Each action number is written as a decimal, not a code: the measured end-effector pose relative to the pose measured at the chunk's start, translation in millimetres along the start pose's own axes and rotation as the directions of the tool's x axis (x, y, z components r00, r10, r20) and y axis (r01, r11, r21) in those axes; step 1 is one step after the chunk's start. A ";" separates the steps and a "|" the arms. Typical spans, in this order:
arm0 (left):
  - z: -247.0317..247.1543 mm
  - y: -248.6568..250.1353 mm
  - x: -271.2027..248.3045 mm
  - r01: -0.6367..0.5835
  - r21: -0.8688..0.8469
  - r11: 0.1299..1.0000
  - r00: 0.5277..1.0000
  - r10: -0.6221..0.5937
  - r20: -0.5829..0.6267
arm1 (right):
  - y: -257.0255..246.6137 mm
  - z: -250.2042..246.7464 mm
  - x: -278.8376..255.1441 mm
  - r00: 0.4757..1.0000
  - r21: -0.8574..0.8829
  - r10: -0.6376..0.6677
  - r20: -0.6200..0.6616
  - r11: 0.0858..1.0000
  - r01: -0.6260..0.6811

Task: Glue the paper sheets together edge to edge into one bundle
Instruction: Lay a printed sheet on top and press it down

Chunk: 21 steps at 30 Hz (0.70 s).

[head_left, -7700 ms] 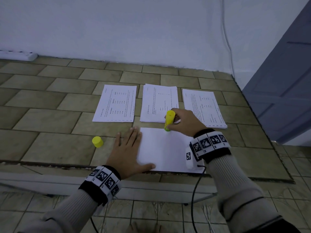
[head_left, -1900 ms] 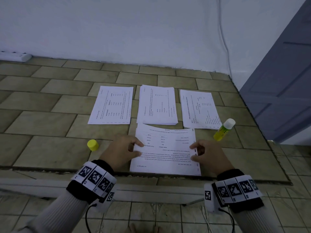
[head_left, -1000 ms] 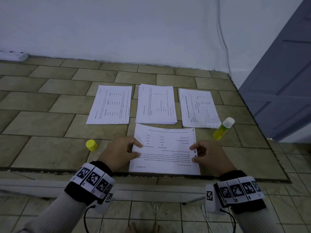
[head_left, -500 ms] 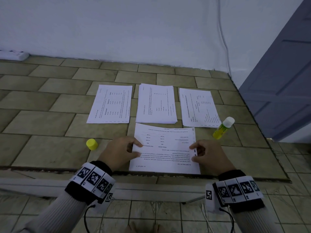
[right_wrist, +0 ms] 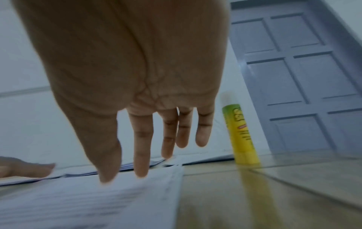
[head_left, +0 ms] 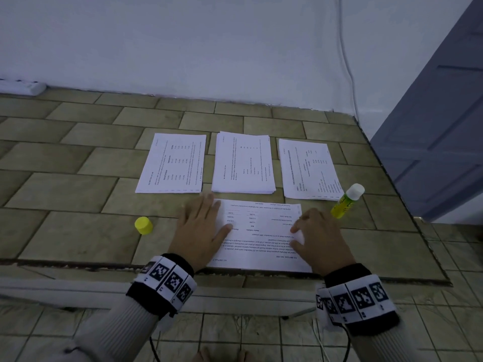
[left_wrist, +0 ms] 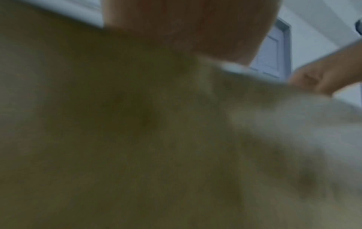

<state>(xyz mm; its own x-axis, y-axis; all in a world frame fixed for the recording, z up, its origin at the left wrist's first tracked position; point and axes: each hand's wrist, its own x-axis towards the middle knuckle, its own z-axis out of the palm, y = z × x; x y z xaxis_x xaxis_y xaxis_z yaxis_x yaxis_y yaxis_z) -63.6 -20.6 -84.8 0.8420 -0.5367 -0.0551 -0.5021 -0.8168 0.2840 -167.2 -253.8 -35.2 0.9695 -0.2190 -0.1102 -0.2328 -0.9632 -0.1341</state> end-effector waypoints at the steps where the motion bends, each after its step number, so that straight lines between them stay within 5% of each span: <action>1: 5.8 0.2 1.7 -0.012 0.044 0.999 1.000 0.012 0.009 | -8.3 -0.5 0.2 0.999 0.029 -0.032 -0.021 0.999 0.032; 5: 22.1 -2.5 3.8 -0.032 0.107 0.994 0.999 0.036 -0.036 | -55.7 13.9 7.3 0.982 0.204 -0.168 0.080 0.968 0.149; 11: 26.6 -8.3 1.9 -0.070 0.132 0.989 0.997 0.074 -0.022 | -98.7 57.4 30.3 0.956 0.168 -0.287 0.056 0.947 0.274; 21: 31.3 -6.2 5.0 -0.048 0.143 0.989 0.991 0.066 -0.121 | -5.4 59.4 20.1 0.999 0.013 -0.036 -0.002 0.999 0.036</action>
<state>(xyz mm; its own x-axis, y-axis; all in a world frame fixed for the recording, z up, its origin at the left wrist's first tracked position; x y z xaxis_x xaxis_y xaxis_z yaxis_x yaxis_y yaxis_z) -62.5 -24.9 -116.7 0.8249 -0.5596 0.0796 -0.5650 -0.8120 0.1466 -151.0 -243.7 -95.2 0.9773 -0.1848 -0.1035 -0.1990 -0.9684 -0.1504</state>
